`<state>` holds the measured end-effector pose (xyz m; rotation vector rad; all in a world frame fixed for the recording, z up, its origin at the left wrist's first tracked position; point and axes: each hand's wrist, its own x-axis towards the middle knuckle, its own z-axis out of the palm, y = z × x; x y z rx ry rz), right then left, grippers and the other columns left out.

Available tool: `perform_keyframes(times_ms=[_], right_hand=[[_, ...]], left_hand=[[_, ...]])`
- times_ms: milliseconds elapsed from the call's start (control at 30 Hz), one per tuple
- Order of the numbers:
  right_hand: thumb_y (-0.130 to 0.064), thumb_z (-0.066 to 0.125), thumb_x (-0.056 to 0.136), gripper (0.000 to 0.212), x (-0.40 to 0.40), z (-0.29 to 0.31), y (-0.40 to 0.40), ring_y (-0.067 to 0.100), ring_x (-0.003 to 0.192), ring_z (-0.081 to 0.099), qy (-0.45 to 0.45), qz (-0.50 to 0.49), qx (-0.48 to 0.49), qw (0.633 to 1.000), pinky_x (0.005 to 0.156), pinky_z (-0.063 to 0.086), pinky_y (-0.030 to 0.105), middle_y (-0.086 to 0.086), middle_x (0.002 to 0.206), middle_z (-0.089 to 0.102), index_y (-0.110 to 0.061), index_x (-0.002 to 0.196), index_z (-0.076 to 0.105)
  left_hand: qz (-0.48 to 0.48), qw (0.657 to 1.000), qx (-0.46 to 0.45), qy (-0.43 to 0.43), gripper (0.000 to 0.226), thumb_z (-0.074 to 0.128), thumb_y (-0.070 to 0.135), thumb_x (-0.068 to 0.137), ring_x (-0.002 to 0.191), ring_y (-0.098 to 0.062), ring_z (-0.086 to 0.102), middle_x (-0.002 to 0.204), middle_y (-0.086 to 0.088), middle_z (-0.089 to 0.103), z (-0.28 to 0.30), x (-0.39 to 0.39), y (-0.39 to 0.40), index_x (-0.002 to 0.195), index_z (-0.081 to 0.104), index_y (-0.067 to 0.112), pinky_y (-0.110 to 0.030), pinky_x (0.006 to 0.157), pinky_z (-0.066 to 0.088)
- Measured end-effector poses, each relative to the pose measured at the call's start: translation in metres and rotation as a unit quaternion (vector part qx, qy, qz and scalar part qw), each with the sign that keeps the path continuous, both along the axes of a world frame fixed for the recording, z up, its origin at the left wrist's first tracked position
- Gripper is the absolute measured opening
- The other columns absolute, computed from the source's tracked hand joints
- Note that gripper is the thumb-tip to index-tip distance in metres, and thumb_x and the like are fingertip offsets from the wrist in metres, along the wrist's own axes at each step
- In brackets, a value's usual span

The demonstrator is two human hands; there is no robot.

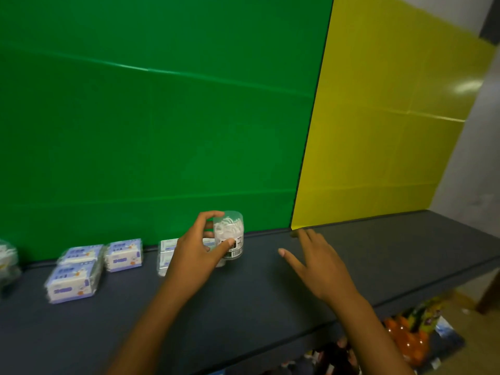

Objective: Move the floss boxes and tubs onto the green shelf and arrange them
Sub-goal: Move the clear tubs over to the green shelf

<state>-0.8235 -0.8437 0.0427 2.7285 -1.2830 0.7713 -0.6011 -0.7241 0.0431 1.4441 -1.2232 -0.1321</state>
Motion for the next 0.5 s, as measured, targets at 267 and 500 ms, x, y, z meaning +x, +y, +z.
perform_keyframes(times_ms=[267, 500], right_hand=[[-0.065, 0.038, 0.092, 0.059, 0.014, 0.002, -0.074, 0.018, 0.120, 0.048, -0.024, 0.018, -0.007, 1.000, 0.095, 0.045, 0.036, -0.003, 0.127, 0.053, -0.022, 0.131, 0.049], [-0.062, 0.047, 0.092, 0.059, 0.046, -0.017, -0.134, 0.017, 0.120, 0.047, -0.016, 0.048, 0.012, 0.999, 0.095, 0.045, 0.033, -0.002, 0.130, 0.052, -0.021, 0.135, 0.046]], left_hand=[[0.008, 0.999, 0.029, -0.012, 0.050, 0.078, 0.020, 0.076, 0.090, 0.005, 0.061, 0.107, 0.014, 0.065, -0.007, 0.011, -0.076, 0.113, 0.050, 0.039, -0.030, 0.075, 0.055], [0.040, 0.996, 0.072, -0.034, 0.049, 0.080, 0.025, 0.074, 0.091, 0.003, 0.061, 0.103, 0.012, 0.066, -0.025, 0.033, -0.129, 0.112, 0.050, 0.034, -0.023, 0.076, 0.052]])
